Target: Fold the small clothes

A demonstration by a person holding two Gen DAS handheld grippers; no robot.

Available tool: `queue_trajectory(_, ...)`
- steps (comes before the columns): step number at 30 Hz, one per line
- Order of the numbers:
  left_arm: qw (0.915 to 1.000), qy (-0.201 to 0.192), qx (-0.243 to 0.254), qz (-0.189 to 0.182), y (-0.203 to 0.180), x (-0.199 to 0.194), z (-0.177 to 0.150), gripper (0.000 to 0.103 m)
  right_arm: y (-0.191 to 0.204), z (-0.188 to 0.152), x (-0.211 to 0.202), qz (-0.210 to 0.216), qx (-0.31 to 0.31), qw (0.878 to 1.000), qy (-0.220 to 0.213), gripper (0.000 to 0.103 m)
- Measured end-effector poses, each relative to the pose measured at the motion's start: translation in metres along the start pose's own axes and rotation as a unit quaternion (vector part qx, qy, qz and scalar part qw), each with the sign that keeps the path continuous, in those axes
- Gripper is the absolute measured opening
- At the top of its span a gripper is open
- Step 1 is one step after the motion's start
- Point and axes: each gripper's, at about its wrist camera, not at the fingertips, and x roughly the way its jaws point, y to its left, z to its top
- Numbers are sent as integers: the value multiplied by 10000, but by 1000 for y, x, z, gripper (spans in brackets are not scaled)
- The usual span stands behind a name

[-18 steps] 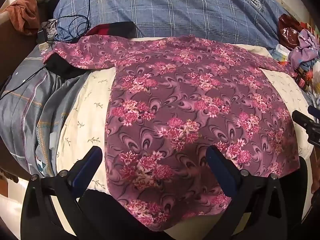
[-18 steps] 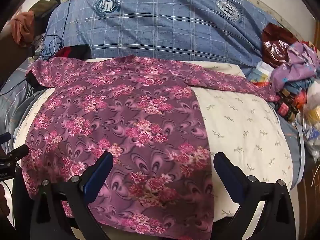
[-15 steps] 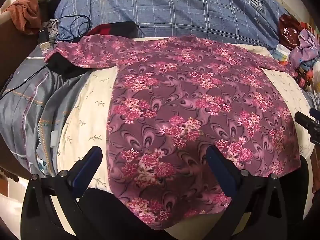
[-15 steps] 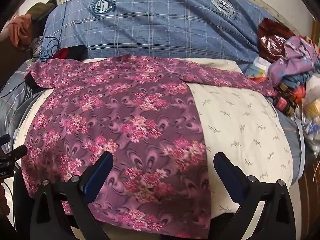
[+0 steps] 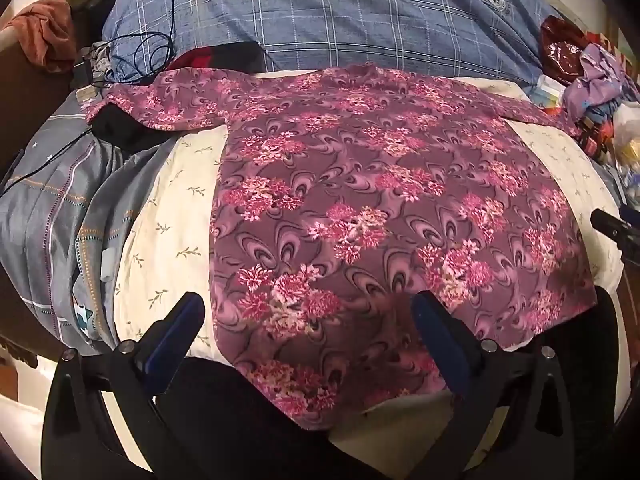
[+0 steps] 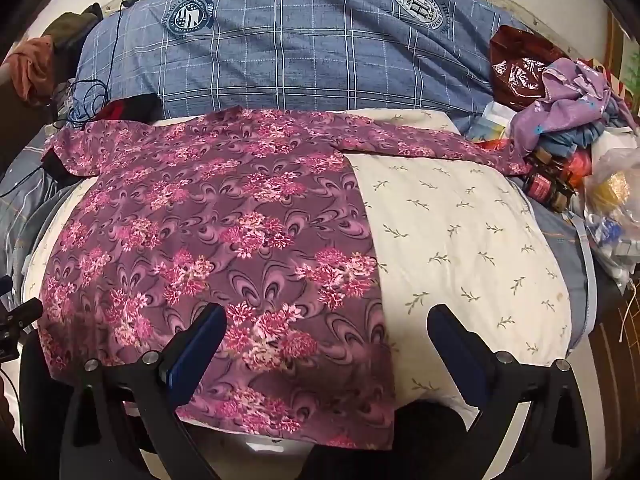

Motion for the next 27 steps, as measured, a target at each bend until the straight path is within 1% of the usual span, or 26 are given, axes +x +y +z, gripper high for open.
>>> queue_trajectory(13, 9999, -21, 136, -99, -6, -7, -7, 103, 4, -4, -10, -41, -190, 9997, -151, 101)
queue_trajectory(27, 9996, 21, 225, -178, -13, -5, -6, 103, 2, -4, -6, -34, -156, 9998, -90, 101)
